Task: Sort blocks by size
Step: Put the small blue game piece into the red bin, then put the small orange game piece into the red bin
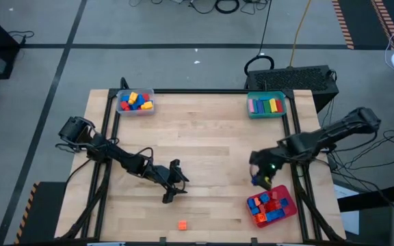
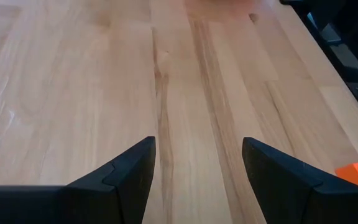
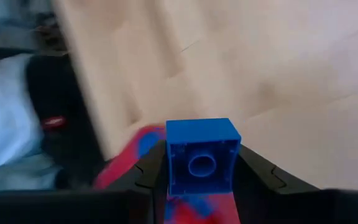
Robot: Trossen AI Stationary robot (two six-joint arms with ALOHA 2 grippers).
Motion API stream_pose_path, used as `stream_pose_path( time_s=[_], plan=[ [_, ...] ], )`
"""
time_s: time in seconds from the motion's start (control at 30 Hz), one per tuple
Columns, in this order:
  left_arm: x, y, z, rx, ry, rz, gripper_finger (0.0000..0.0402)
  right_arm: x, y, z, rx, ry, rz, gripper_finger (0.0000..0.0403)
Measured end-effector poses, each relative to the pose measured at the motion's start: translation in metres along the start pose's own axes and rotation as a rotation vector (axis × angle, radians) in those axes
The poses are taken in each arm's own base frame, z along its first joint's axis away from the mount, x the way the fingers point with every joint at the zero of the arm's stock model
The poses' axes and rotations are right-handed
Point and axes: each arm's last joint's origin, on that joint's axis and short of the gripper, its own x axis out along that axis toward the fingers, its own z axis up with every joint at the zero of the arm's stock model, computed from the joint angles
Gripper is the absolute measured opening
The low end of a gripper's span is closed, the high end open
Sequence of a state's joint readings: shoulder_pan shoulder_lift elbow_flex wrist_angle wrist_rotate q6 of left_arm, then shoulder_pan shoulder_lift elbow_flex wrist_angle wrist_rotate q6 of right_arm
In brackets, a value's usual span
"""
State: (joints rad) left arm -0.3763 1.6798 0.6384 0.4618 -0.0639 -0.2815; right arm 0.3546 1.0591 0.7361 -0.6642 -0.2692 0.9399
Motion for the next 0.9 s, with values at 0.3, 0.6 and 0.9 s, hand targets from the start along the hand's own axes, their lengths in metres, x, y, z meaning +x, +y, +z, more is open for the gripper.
stream_pose_path(
  time_s=[0.3,0.6,0.9],
  plan=[
    [-0.001,-0.007,-0.002,0.013,0.008,-0.03,0.0242,0.011,0.023,-0.042,0.074,0.123,0.002,0.0117],
    [-0.001,-0.014,-0.004,0.024,0.019,-0.069,0.0242,0.03,0.028,-0.063,0.162,0.134,-0.121,0.0173],
    [-0.005,-0.049,-0.007,0.198,0.008,-0.169,0.0242,0.038,0.023,-0.067,0.338,0.097,-0.236,0.0229]
  ],
)
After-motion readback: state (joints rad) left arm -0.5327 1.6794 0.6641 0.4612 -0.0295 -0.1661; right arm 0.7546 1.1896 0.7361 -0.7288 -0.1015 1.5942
